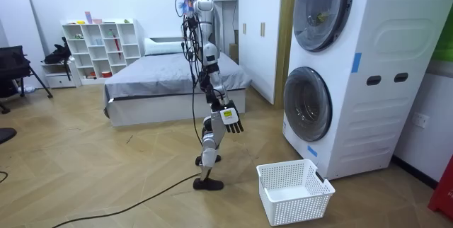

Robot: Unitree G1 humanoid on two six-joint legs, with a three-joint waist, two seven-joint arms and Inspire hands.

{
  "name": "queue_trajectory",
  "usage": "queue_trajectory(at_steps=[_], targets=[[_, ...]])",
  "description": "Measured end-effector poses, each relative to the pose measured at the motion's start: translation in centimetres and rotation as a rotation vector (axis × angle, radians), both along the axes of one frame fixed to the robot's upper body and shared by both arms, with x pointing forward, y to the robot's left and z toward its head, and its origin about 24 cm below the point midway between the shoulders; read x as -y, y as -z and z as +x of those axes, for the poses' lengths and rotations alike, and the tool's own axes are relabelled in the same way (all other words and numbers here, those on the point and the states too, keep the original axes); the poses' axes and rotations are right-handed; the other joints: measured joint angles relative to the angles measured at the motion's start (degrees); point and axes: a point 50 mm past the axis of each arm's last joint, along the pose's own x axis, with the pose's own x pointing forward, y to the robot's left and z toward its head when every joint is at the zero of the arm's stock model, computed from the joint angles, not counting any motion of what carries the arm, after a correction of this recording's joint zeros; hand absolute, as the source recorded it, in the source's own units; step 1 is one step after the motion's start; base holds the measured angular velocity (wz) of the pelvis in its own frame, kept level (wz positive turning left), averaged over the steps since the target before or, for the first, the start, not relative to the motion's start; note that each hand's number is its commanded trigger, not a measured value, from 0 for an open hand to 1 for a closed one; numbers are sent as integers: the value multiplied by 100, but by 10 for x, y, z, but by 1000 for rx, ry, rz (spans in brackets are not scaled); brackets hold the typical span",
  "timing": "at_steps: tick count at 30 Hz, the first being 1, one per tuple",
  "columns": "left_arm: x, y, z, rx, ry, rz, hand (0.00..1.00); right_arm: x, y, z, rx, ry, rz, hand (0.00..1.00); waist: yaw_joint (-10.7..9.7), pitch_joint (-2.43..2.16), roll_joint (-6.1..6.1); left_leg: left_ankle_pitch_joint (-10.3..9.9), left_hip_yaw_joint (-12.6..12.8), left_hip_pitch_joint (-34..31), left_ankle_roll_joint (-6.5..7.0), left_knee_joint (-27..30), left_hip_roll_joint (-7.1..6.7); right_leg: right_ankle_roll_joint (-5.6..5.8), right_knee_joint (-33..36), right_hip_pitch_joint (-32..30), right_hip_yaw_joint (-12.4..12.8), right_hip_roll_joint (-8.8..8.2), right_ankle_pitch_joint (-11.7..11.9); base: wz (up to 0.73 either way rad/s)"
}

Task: Pick clothes from washing machine

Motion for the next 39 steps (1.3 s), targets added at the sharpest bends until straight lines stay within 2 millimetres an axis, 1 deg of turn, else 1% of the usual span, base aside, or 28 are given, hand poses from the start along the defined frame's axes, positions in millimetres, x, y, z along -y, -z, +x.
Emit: queue_trajectory(at_steps=[10,14,16,17,20,22,23,25,26,27,28,29,30,31,33,34,36,37,39], targets=[[-1,-1,3,17,5,11,0,0,0,1,4,-45,-3,0,12,3,5,0,-51,27,0,1,-1,0,-3,5,-10,-1,0,0],[0,-1,6,28,4,9,0,0,0,0,3,-39,2,0,6,5,4,0,-48,30,0,-15,-1,0,-1,9,-88,-6,0,0],[0,-1,6,28,2,8,0,-1,0,1,1,-40,3,0,7,17,-18,0,-29,27,0,-16,-1,0,-1,3,-84,-7,0,0],[0,-1,6,29,-8,6,0,-1,0,1,0,-38,2,0,7,11,-12,0,-29,28,0,-16,-2,0,-1,6,-84,-7,0,0],[-2,-1,5,30,-33,-6,0,0,0,2,-1,-35,-8,0,7,21,-36,0,-27,36,0,-24,-4,0,0,7,-88,-7,0,0],[-2,-1,4,27,-32,-14,0,1,0,3,0,-32,-16,0,20,19,-32,0,-27,48,0,-26,-4,0,-1,16,-85,-7,0,0],[-3,-1,3,24,-33,-16,0,2,-1,6,6,-31,-25,0,22,10,-51,1,-30,68,1,-23,-6,0,-1,21,-75,-10,0,0],[-4,-1,3,24,-39,-22,0,9,-4,17,39,-2,-40,0,21,44,-51,1,-17,127,2,-23,-9,0,1,58,-63,-21,0,-7],[-4,-1,3,23,-40,-28,0,15,-8,30,87,19,-59,0,20,53,-51,2,-6,133,2,-18,-12,1,1,65,-65,-26,0,-6],[-6,-1,3,26,-53,-29,0,20,-13,46,136,43,-76,0,11,66,-80,2,-11,134,3,-9,-13,1,-1,70,-69,-26,0,0],[-8,-2,4,32,-65,-28,0,25,-19,64,188,62,-94,0,3,65,-114,2,-22,133,3,1,-12,1,-3,82,-79,-26,0,3],[-9,-2,5,36,-67,-28,0,29,-24,76,229,74,-106,0,3,66,-125,2,-25,134,3,11,-13,1,-5,87,-80,-26,0,0],[-11,-2,6,37,-66,-30,0,35,-35,99,307,89,-127,0,6,62,-141,2,-24,137,3,13,-13,1,-5,86,-71,-25,-1,0],[-12,-3,6,36,-64,-29,0,38,-41,109,342,99,-136,0,8,60,-149,2,-24,137,3,15,-13,2,-6,85,-71,-24,-1,0],[-17,-4,7,31,-55,-19,0,50,-63,145,466,124,-167,0,34,53,-229,3,-40,122,2,30,-15,2,-7,88,-83,-23,-1,2],[-18,-4,7,28,-56,-15,0,53,-69,152,491,130,-171,0,38,54,-244,3,-50,114,2,38,-16,2,-7,90,-86,-21,-1,6],[-19,-4,6,9,-65,-12,0,59,-89,180,582,176,-196,0,88,42,-294,3,-56,107,2,52,-17,1,3,85,-89,-19,0,2],[-20,-4,5,5,-68,-14,0,60,-95,186,608,186,-203,0,87,40,-298,3,-58,107,3,56,-17,1,3,83,-89,-20,0,0],[-20,-4,5,-11,-68,-24,0,61,-118,210,707,197,-223,0,169,35,-298,3,-59,105,3,62,-16,1,12,74,-91,-21,1,0]])
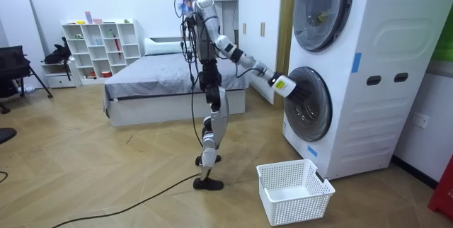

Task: Pick clothes from washing machine

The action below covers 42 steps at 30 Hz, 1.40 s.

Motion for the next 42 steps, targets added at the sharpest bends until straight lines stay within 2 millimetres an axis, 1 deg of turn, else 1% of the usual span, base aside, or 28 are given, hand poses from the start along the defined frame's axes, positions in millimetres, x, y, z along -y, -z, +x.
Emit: queue_trajectory(at_steps=[2,3,4,7,8,10,11,12,15,16,17,18,22,25,26,27,28,29,30,31,32,33,34,35,36,38,40,42], targets=[[-1,0,-1,-14,4,2,0,-1,-17,17,66,-1,-8,0,0,-10,3,1,-11,-23,0,1,1,0,-8,-19,-19,-1,0,2],[-2,0,0,-29,23,9,0,-2,-26,26,97,-1,-16,0,9,-48,6,1,-22,-61,1,1,0,0,-7,-55,-32,-1,0,4],[-2,0,-1,-34,30,11,0,-2,-30,31,112,2,-20,0,15,-73,4,2,-28,-74,1,0,0,-1,-7,-70,-35,-2,0,5],[-3,-1,0,-48,64,17,0,-2,-50,45,182,26,-22,0,11,-89,-3,2,-107,-86,1,-10,-7,-1,-5,-65,-61,-3,0,10],[-4,-1,1,-53,81,23,0,-1,-61,49,222,23,-38,0,19,-91,-7,3,-144,-92,2,-21,-13,-1,1,-62,-93,-6,0,15],[-7,-2,-1,-73,88,36,0,5,-80,58,274,31,-67,0,26,-105,-33,4,-282,-64,3,-53,-25,-1,12,-19,-151,-6,0,17],[-8,-2,-1,-75,87,38,0,8,-84,60,282,35,-77,0,32,-111,-43,4,-288,-60,4,-57,-26,-1,14,-15,-151,-6,0,10],[-10,-3,-1,-83,86,43,0,10,-94,66,306,44,-92,0,54,-118,-57,5,-290,-61,4,-57,-27,-1,14,-19,-150,-6,0,0],[-14,-4,-3,-107,83,55,0,13,-119,75,379,52,-131,0,150,-100,-79,5,-310,-52,4,-65,-27,-1,1,-21,-143,-4,0,-5],[-15,-4,-3,-112,89,58,0,15,-123,76,389,53,-140,0,163,-96,-86,5,-335,-48,4,-67,-28,-1,2,-21,-138,-3,0,0],[-16,-5,-2,-113,101,64,0,16,-131,80,408,58,-150,0,169,-69,-97,5,-377,-44,4,-70,-28,-1,1,-19,-135,-1,0,0],[-16,-5,-2,-117,110,67,0,16,-138,83,422,61,-160,0,183,-56,-107,5,-431,-50,4,-77,-29,-1,-1,-33,-135,3,0,0],[-16,-5,-3,-125,118,59,0,15,-151,89,444,28,-201,0,212,-46,-128,5,-455,-50,4,-131,-24,-1,14,-74,-141,12,0,0],[-17,-5,-1,-118,123,59,0,13,-161,94,472,23,-203,0,261,-45,-122,9,-719,14,7,-140,20,-1,284,-177,-171,31,-3,-10],[-18,-6,2,-106,130,67,0,12,-166,97,485,18,-205,0,290,-43,-119,15,-987,44,12,-144,93,-10,620,-338,-303,44,-21,-32],[-22,-9,5,-91,144,79,0,9,-173,100,507,10,-207,0,298,-24,-97,18,-1397,43,12,-152,211,-72,863,-665,-324,133,-220,-41],[-25,-10,7,-85,154,89,0,7,-179,103,525,-1,-210,0,317,-27,-115,15,-1569,20,7,-158,263,-146,607,-811,-230,266,-270,-70],[-34,-14,9,-81,163,123,0,-2,-195,110,570,-37,-222,0,318,-57,-245,-25,-1597,-87,-65,-126,364,-366,-111,-1101,-167,464,427,-46],[-35,-14,7,-98,162,135,0,1,-204,111,591,-26,-230,0,240,-22,-197,-107,-1461,-89,-282,-90,485,-534,-57,-1070,-425,509,759,-23],[-34,-13,8,-98,167,133,0,5,-205,110,586,-10,-237,0,208,-20,-203,-129,-1286,-85,-351,-70,508,-534,-36,-1007,-424,499,758,34],[-29,-12,11,-95,183,122,0,12,-205,108,574,20,-250,0,164,-18,-198,-118,-955,-91,-369,-162,519,-532,-25,-858,-312,455,757,34],[-27,-11,12,-94,196,119,0,15,-205,108,572,29,-257,0,155,-12,-213,-76,-830,-171,-357,-236,512,-513,-19,-820,-222,422,746,35],[-24,-12,18,-78,219,121,0,20,-209,107,575,32,-273,0,190,0,-259,253,-585,-372,-272,-269,517,-391,22,-788,-169,355,670,0],[-24,-12,16,-89,219,126,0,18,-211,108,575,13,-263,0,298,-31,-293,284,-562,-350,-265,-161,458,-356,6,-769,-202,327,648,0],[-24,-11,15,-103,213,128,0,17,-215,110,583,1,-256,0,305,-44,-316,283,-577,-343,-264,-167,410,-326,-12,-767,-296,291,628,-7],[-24,-11,13,-118,207,128,0,14,-222,114,593,-8,-246,0,333,-43,-319,287,-598,-344,-254,-187,327,-305,-11,-764,-345,288,615,13],[-25,-11,11,-130,203,129,0,10,-228,117,599,-26,-243,0,387,-38,-311,288,-603,-329,-253,-193,303,-291,-11,-728,-373,269,606,10],[-27,-12,8,-138,201,133,0,9,-222,119,561,-25,-252,0,443,-37,-311,283,-606,-269,-244,-202,295,-267,-8,-642,-420,257,587,11]])
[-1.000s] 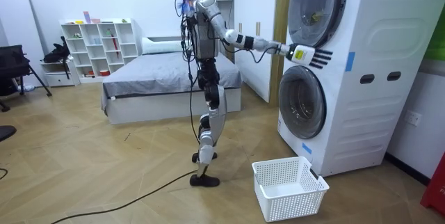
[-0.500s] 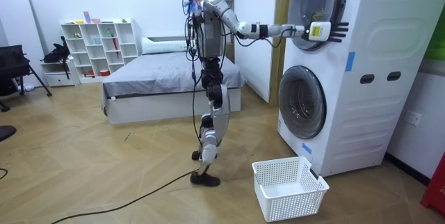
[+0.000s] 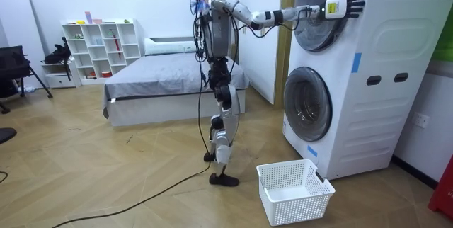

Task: Pick clothes from washing machine

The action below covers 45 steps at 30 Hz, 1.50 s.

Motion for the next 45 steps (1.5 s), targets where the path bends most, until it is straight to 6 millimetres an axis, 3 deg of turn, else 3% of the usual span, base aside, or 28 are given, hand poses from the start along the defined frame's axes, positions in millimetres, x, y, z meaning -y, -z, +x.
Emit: queue_trajectory(at_steps=[3,9,17,25,29,38,43,45], targets=[[3,1,-2,-7,-3,-8,0,-3,-2,3,-5,-21,-3,0,22,8,6,-8,-20,-44,49,8,-77,7,1,10,-67,-73,-111,6],[0,1,-7,-18,-5,-1,0,-2,-3,4,-15,-8,10,0,53,-3,-8,8,-186,-162,27,80,-76,-23,32,5,-238,-77,-181,14],[0,0,-9,-19,-7,5,0,-3,-2,5,-29,2,4,0,53,-38,-47,14,-182,-157,23,113,-78,-30,38,6,-237,-76,-180,0],[1,1,-9,-18,1,6,0,-8,-2,6,-54,-1,-122,0,72,-64,16,13,-153,-129,22,80,-72,-32,37,1,-189,-60,-179,-2],[0,0,-5,-12,12,6,0,-20,-3,7,-56,-20,-175,0,164,-63,47,13,-31,-68,22,47,-55,-44,113,-41,-74,-55,-188,-16],[2,-2,18,23,74,5,0,-45,-15,8,-20,-38,-227,0,155,-59,53,13,55,-72,22,52,-49,-53,213,-158,43,-51,-213,-8],[2,-1,15,8,97,6,0,-57,-23,6,9,-42,-274,0,155,-59,53,14,192,-43,23,21,-33,-62,218,-217,176,-27,-208,-17],[1,-1,7,-3,92,10,0,-63,-23,-2,30,-66,-288,0,186,-60,55,14,212,36,23,-17,-18,-73,225,-212,114,-19,-201,-28]])
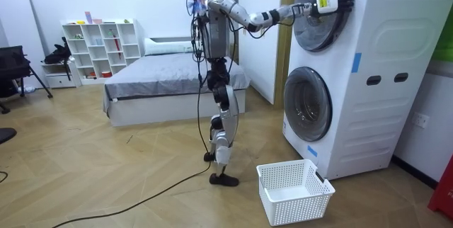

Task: Pick clothes from washing machine

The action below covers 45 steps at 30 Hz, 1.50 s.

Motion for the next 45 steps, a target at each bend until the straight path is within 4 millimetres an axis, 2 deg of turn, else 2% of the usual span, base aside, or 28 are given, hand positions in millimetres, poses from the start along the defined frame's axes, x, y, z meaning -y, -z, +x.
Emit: queue_trajectory(at_steps=[5,12,15,20,27,32,35,41,45], targets=[[1,1,-7,-15,-6,0,0,-14,-3,-14,59,-48,-39,0,-52,1,72,0,-11,40,0,0,5,-6,-4,-13,-37,-3,4,-17],[2,0,2,14,16,30,0,-24,-20,-23,135,-47,-136,0,-166,5,99,-1,2,38,-1,-43,8,-6,-7,-43,-18,4,3,0],[3,0,4,27,9,28,0,-28,-26,-30,179,-67,-134,0,-188,5,99,-1,89,40,-1,-40,9,-6,-3,-50,-3,3,3,-1],[5,0,3,38,30,48,0,-32,-22,-46,213,-84,-153,0,-208,5,100,-2,129,77,-2,-40,27,-17,14,-26,0,15,10,0],[4,0,0,35,28,49,0,-34,-18,-66,242,-131,-144,0,-260,4,116,-59,132,76,-81,-90,110,-63,-19,-20,3,107,38,0],[5,2,-5,24,20,33,0,-41,-20,-75,260,-195,-151,0,-349,6,126,-66,131,75,-104,-76,148,-88,-41,-15,11,150,51,-1],[7,4,-7,29,-6,13,0,-43,-22,-77,268,-219,-151,0,-360,5,175,-65,129,76,-106,-37,151,-93,-41,-17,27,156,51,-1],[6,5,-19,27,-77,-9,0,-51,-23,-82,280,-286,-91,0,-488,-17,245,-64,132,70,-106,-30,151,-100,-59,-7,11,153,45,0],[7,5,-25,16,-72,-5,0,-51,-16,-96,308,-332,-22,0,-493,-17,247,-64,134,94,-106,1,151,-100,-93,53,-5,150,46,0]])
